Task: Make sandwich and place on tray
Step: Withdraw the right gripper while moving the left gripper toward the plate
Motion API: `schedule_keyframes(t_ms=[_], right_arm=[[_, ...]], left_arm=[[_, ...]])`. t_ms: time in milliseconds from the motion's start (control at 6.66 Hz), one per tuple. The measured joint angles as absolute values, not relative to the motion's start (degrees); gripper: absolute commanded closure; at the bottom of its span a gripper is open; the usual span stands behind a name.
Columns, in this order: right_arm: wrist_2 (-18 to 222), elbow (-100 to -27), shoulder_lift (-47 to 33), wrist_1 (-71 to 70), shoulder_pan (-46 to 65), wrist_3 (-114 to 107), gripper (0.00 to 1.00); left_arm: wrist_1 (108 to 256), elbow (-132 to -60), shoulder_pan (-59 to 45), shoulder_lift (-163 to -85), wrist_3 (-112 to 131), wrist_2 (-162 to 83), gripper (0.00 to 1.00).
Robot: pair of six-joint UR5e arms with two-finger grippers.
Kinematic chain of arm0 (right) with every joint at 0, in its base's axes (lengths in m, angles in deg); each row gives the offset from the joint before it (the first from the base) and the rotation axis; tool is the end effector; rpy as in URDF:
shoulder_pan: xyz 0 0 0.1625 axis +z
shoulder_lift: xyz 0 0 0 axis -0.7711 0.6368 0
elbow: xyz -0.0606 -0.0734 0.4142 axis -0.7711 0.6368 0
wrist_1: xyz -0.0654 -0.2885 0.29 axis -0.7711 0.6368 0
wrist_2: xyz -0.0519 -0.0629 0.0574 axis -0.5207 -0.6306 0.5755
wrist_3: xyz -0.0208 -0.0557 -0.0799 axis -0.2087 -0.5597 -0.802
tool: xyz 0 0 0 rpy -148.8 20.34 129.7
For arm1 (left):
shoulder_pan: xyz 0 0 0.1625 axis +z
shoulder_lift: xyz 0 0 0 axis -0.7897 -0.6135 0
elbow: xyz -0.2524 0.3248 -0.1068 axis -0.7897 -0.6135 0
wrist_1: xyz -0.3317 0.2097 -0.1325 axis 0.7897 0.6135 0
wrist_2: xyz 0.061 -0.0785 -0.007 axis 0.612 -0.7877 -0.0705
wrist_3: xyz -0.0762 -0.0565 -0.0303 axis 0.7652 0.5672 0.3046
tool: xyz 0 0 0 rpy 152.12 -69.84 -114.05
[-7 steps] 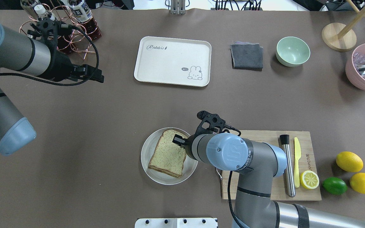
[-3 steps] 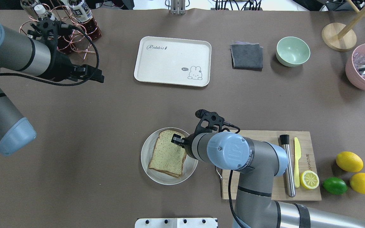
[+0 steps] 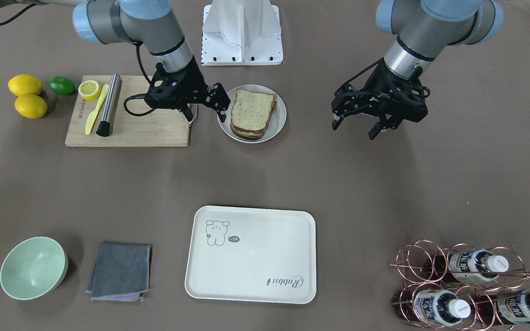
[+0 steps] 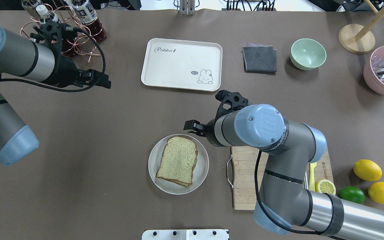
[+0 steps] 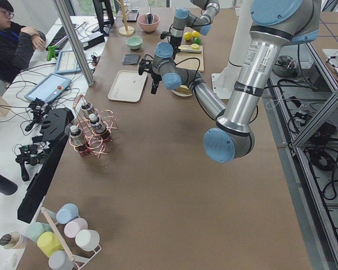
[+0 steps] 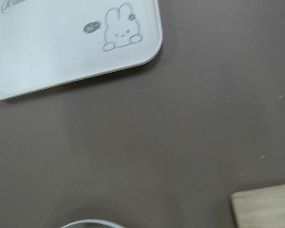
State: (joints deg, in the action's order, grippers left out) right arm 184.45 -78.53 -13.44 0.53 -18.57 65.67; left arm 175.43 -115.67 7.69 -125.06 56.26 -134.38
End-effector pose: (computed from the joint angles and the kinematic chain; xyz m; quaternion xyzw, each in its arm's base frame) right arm -0.4573 -0.4097 0.2396 0.0303 -0.4818 0.1458 0.8636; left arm 0.3459 -0.4638 0.2611 0.1290 0.5110 -0.0046 0.8498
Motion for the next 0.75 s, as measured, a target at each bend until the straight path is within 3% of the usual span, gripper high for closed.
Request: schedule_keyframes(t_ms=[751], right_arm=[[200.29, -78.07, 8.44, 1.13, 6.77, 25.76, 0.0]], left_arm=[[175.5, -115.24, 16.3, -125.87, 63.64, -128.0, 0.02]])
